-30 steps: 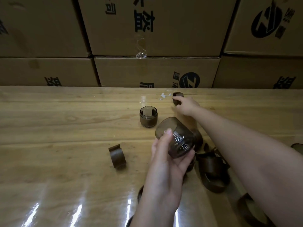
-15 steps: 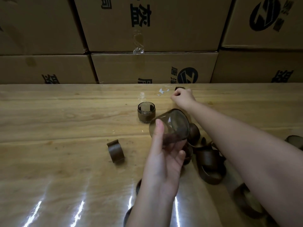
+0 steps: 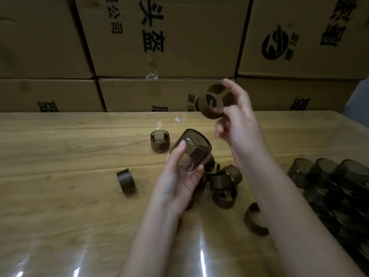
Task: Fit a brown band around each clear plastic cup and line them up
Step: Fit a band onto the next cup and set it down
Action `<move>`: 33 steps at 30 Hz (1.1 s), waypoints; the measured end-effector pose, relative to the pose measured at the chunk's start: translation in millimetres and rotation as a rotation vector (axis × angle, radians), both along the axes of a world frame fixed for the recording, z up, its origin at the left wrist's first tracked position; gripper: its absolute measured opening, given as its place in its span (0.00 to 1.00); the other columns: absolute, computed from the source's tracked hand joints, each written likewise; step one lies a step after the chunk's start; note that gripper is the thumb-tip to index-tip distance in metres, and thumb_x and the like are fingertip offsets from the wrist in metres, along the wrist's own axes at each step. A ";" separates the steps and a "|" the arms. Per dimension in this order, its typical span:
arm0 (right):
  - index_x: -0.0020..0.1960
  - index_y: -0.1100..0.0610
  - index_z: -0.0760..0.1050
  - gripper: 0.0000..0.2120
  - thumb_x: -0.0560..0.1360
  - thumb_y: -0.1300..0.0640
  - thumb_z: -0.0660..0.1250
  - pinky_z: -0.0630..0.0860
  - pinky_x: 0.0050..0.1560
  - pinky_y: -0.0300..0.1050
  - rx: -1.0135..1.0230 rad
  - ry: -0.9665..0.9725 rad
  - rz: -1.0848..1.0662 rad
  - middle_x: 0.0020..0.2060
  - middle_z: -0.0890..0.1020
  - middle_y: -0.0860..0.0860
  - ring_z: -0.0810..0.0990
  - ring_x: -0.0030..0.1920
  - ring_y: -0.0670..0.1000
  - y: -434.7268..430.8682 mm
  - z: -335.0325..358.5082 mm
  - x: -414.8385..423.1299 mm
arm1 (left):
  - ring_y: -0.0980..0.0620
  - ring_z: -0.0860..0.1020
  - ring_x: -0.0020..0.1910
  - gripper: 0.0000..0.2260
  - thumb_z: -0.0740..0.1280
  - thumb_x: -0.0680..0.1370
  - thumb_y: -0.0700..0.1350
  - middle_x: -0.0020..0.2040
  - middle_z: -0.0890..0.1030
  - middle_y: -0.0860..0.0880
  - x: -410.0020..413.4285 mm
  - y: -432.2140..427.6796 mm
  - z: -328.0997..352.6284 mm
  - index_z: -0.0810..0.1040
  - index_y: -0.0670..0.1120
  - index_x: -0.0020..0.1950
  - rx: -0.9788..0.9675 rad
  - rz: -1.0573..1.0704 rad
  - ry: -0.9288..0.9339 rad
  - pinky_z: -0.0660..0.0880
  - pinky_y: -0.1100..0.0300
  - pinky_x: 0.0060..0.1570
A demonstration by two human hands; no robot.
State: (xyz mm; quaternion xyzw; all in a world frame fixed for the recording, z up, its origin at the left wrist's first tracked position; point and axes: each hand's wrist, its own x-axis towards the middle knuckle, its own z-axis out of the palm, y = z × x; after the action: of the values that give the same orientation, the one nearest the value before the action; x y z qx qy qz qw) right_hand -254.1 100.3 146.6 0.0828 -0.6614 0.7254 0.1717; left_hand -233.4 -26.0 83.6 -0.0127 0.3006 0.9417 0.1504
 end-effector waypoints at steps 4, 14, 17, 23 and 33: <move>0.61 0.31 0.69 0.19 0.83 0.56 0.53 0.72 0.29 0.31 0.128 -0.010 0.039 0.42 0.82 0.37 0.78 0.31 0.37 12.7 -13.1 31.3 | 0.37 0.78 0.61 0.21 0.70 0.71 0.45 0.61 0.79 0.36 -2.6 11.4 -4.9 0.76 0.42 0.63 -0.018 -0.024 0.029 0.80 0.65 0.35; 0.52 0.41 0.74 0.10 0.80 0.43 0.54 0.74 0.40 0.29 0.438 0.087 -0.024 0.42 0.81 0.35 0.80 0.45 0.37 11.9 -22.5 35.4 | 0.49 0.83 0.53 0.27 0.66 0.74 0.49 0.55 0.84 0.46 -9.3 9.3 -7.8 0.64 0.54 0.72 -0.240 0.054 0.336 0.80 0.57 0.47; 0.53 0.44 0.75 0.13 0.79 0.43 0.53 0.72 0.40 0.31 0.521 0.176 -0.174 0.40 0.80 0.41 0.78 0.45 0.39 5.3 -26.1 33.9 | 0.46 0.82 0.54 0.22 0.64 0.77 0.57 0.53 0.84 0.44 -7.2 9.5 -4.7 0.69 0.51 0.69 -0.267 0.031 0.323 0.80 0.53 0.50; 0.57 0.47 0.79 0.17 0.80 0.44 0.54 0.63 0.50 0.22 0.706 0.188 -0.274 0.48 0.72 0.46 0.72 0.49 0.41 -2.3 -36.6 32.2 | 0.41 0.79 0.57 0.52 0.74 0.56 0.72 0.63 0.77 0.38 -6.5 12.6 -12.7 0.65 0.47 0.72 -0.440 0.079 0.301 0.76 0.48 0.53; 0.63 0.41 0.73 0.14 0.81 0.44 0.55 0.74 0.56 0.43 0.754 -0.049 -0.092 0.57 0.79 0.44 0.76 0.57 0.44 -0.8 -38.1 30.9 | 0.45 0.81 0.55 0.48 0.75 0.57 0.69 0.61 0.79 0.40 -11.7 16.3 -26.5 0.67 0.47 0.70 -0.506 0.101 0.288 0.78 0.50 0.47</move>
State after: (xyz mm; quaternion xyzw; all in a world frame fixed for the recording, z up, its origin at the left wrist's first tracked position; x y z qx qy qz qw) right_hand -223.2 99.5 108.5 0.0927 -0.8888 0.4244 0.1457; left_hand -245.1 -9.7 57.1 0.0690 0.5430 0.8353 0.0510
